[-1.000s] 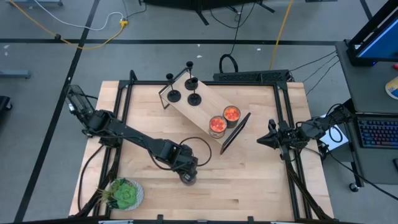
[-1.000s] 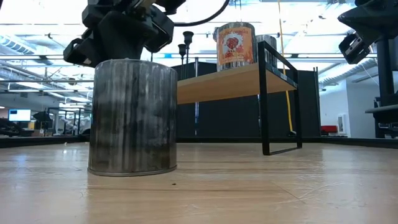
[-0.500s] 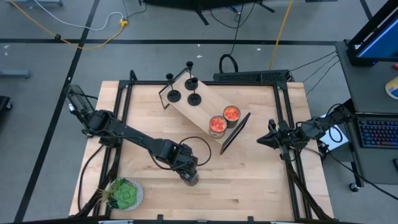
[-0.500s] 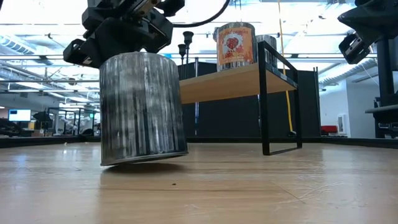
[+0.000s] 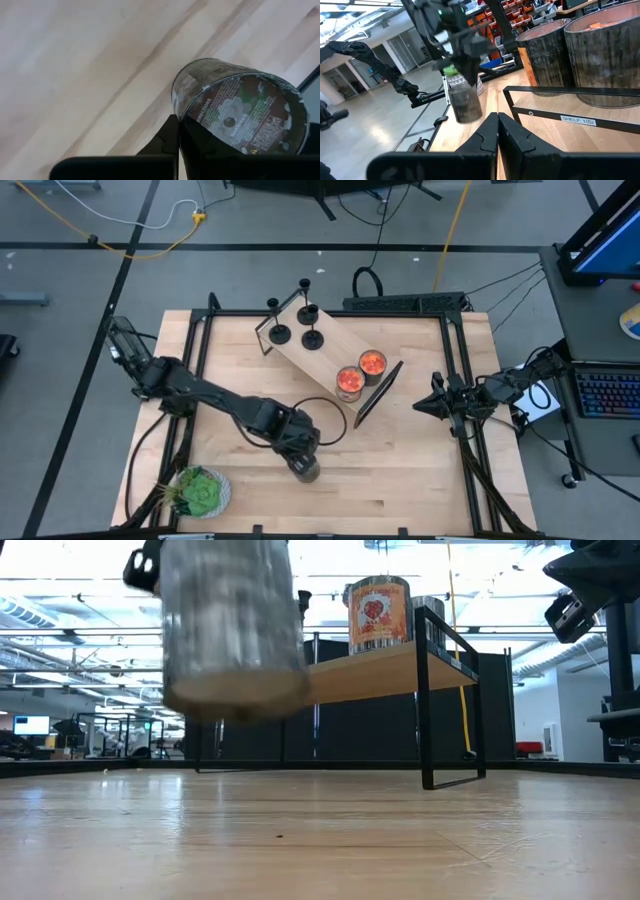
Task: Pick & Place candle stick holders
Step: Put the brown scented candle on the shelf
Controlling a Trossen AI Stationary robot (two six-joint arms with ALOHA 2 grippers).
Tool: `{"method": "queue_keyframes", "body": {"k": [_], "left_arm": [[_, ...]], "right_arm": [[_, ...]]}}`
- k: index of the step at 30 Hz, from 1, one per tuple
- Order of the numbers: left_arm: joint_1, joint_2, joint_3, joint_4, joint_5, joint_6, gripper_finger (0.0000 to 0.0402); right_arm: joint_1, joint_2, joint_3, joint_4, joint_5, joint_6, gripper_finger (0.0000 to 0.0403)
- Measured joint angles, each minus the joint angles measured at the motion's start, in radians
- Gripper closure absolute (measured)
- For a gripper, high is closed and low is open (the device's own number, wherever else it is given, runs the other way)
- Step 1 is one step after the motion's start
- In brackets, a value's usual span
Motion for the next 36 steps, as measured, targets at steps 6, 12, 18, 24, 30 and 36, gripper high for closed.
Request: {"method": "queue_keyframes", "body": {"k": [6, 12, 18, 24, 30, 36], "left_arm": [[0.001, 0.000, 0.188, -0.273, -0.033, 0.047, 0.0400], [0.015, -0.001, 0.341, -0.414, -0.091, 0.073, 0.0401], [0.056, -0.002, 0.454, -0.483, -0.148, 0.112, 0.0401], [0.110, -0.002, 0.520, -0.536, -0.169, 0.165, 0.0401], [0.169, -0.002, 0.587, -0.530, -0.200, 0.220, 0.0401], [0.231, -0.002, 0.660, -0.529, -0.258, 0.267, 0.0401]], "right_arm": [[0.000, 0.000, 0.000, 0.000, 0.000, 0.000, 0.0403], [0.000, 0.000, 0.000, 0.000, 0.002, 0.000, 0.0403], [0.000, 0.000, 0.000, 0.000, 0.003, -0.001, 0.0403], [0.000, 0.000, 0.000, 0.000, 0.004, -0.003, 0.0403], [0.000, 0.000, 0.000, 0.000, 0.005, -0.001, 0.0403], [0.000, 0.000, 0.000, 0.000, 0.005, -0.001, 0.0403]]}}
